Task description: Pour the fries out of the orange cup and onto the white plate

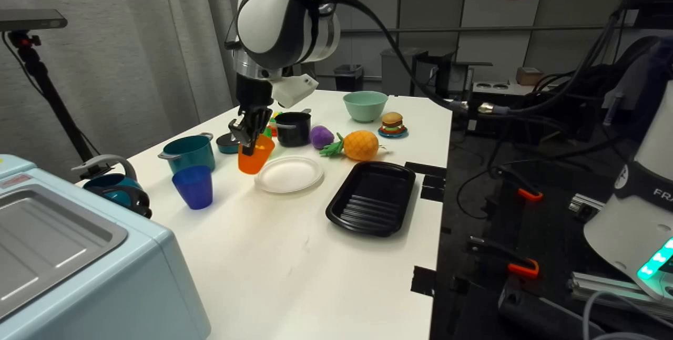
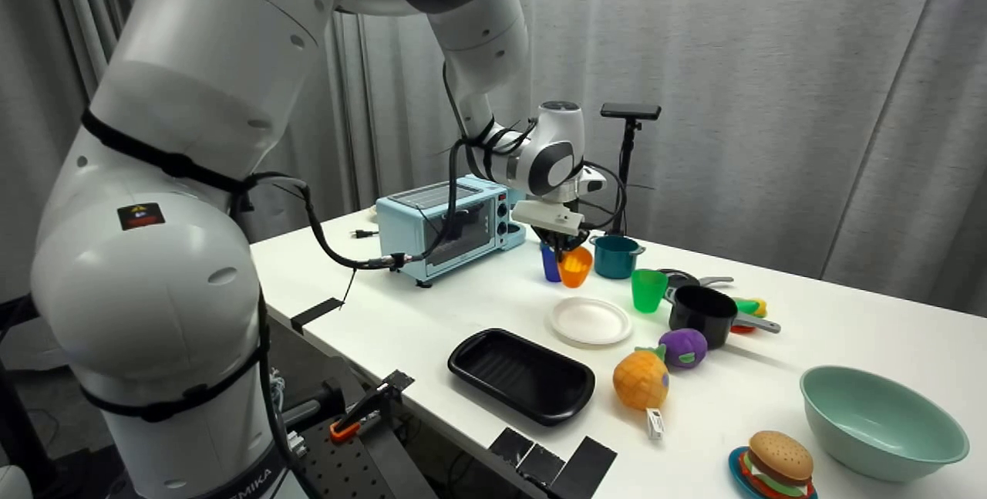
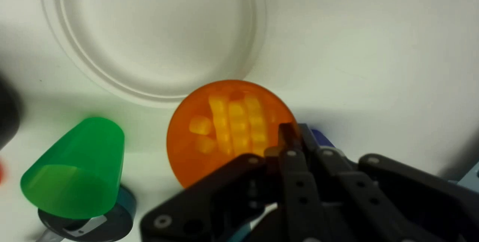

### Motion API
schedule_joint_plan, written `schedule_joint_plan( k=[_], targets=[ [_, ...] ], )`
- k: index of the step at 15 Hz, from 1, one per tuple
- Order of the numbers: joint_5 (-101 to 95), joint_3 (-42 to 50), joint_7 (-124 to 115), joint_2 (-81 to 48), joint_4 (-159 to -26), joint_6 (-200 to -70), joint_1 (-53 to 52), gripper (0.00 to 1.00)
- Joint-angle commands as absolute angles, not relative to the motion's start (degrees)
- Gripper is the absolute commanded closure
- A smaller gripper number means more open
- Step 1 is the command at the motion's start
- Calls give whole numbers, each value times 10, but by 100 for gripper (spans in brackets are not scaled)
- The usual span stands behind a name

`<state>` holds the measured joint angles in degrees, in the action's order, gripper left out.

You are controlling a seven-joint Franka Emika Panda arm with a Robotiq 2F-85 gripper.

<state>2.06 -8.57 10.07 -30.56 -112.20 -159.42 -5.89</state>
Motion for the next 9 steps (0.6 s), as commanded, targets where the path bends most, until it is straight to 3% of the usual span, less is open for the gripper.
schedule_joint_plan(
  k=[1,9],
  targets=[
    [-28,-43,47,-278,-1167,-1636,-96,99],
    [-182,122,-106,-259,-1187,-1682,-216,99]
  ],
)
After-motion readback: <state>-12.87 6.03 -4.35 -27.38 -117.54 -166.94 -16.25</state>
